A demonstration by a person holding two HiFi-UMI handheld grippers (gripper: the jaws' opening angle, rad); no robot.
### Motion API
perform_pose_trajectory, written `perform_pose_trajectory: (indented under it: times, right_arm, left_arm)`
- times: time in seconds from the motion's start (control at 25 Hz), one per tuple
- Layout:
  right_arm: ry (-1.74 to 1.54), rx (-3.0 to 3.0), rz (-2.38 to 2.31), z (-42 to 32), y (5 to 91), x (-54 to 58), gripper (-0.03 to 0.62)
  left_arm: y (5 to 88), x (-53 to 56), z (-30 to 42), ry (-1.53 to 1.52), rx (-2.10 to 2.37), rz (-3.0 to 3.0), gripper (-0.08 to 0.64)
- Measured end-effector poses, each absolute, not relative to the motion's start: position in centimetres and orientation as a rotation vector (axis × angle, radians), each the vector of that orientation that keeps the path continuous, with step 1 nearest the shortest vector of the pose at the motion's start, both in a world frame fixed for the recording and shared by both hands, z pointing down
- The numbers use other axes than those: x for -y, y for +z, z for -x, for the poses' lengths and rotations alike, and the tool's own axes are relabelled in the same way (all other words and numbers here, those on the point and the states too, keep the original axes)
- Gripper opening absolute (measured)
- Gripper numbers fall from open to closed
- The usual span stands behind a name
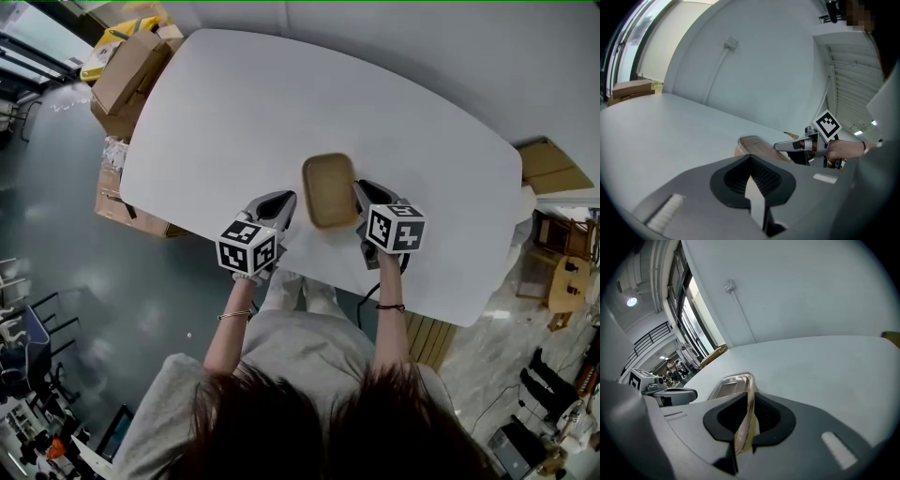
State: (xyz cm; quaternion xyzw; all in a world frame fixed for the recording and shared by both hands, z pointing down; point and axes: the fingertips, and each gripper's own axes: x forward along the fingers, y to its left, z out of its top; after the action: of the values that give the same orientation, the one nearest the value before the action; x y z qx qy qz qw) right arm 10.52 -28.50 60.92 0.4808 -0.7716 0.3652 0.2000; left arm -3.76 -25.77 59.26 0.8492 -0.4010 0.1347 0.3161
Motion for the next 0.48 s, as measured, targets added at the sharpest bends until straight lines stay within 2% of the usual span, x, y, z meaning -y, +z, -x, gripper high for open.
perform_pose_trajectory:
  times: [0.48]
  right_arm:
    - [1.026,2.133,-1.37,-10.65,60.71,28.72,0.048]
  left_arm:
    - [58.73,26.02,4.21,0.345,1.064,-2.239,-0.009]
